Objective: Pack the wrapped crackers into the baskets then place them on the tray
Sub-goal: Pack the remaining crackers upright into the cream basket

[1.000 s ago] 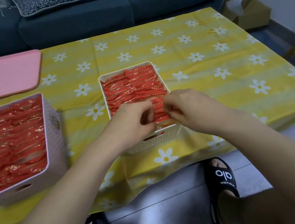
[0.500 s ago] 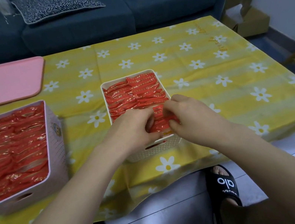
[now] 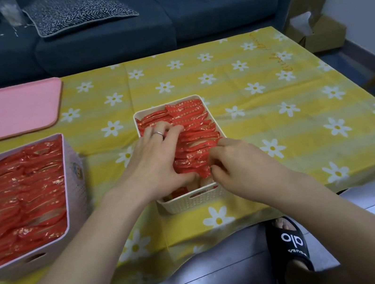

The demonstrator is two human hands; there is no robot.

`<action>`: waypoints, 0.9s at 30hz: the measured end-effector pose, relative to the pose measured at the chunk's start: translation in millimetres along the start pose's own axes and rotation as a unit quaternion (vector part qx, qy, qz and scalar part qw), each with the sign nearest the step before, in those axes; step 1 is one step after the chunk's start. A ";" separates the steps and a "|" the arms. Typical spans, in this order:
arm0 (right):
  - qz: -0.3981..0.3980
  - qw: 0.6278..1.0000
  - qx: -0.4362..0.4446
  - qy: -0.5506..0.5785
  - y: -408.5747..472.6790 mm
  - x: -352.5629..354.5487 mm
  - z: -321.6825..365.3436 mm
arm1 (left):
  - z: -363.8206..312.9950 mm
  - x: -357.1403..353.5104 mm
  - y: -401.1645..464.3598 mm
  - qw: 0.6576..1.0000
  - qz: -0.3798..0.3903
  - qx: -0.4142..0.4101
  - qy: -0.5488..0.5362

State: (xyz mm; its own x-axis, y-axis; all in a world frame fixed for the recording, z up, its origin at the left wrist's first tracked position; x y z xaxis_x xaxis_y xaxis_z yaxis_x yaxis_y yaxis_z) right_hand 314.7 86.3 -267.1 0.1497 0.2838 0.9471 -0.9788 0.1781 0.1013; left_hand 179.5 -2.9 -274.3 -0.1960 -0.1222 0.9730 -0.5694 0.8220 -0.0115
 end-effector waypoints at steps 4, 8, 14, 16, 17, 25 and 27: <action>-0.076 0.997 0.003 0.003 6.5 4.7 0.6 | 4.7 -9.4 2.0 0.997 0.057 0.020 0.058; 0.003 1.000 0.005 -0.010 16.0 -12.1 1.4 | 5.6 -11.6 1.6 0.996 0.048 -0.007 0.069; 0.071 0.992 -0.028 -0.097 22.5 -29.2 -12.8 | 9.4 -9.9 3.1 0.996 0.032 -0.020 0.082; 0.066 0.988 -0.036 -0.132 24.5 -28.7 -11.5 | 9.3 -10.0 2.5 0.994 0.035 -0.018 0.101; 0.053 0.988 -0.039 -0.140 26.3 -27.3 -9.4 | 9.7 -10.4 2.1 0.994 0.034 -0.017 0.107; 0.066 0.995 0.009 -0.080 36.2 -38.9 1.7 | 10.5 -9.9 -1.2 0.994 0.034 -0.013 0.106; 0.058 0.993 -0.010 -0.100 35.5 -37.7 -2.2 | 12.1 -8.5 -0.6 0.994 0.028 -0.010 0.109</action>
State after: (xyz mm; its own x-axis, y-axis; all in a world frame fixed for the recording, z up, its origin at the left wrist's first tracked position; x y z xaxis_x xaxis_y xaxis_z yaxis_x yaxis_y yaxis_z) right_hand 274.6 84.1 -299.9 0.0032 0.1105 0.9939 -0.9845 0.1747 -0.0163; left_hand 171.8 -9.1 -285.4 -0.0477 0.0454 0.9978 -0.5467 0.8348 -0.0641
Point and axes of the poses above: each hand's wrist, its own y-axis towards the middle knuckle, its own x-axis out of the back of the hand, z = x × y, the point moved 5 cm from there along y, towards the middle knuckle, and after that the axes turned 12 degrees about x, right-handed, at the moved point
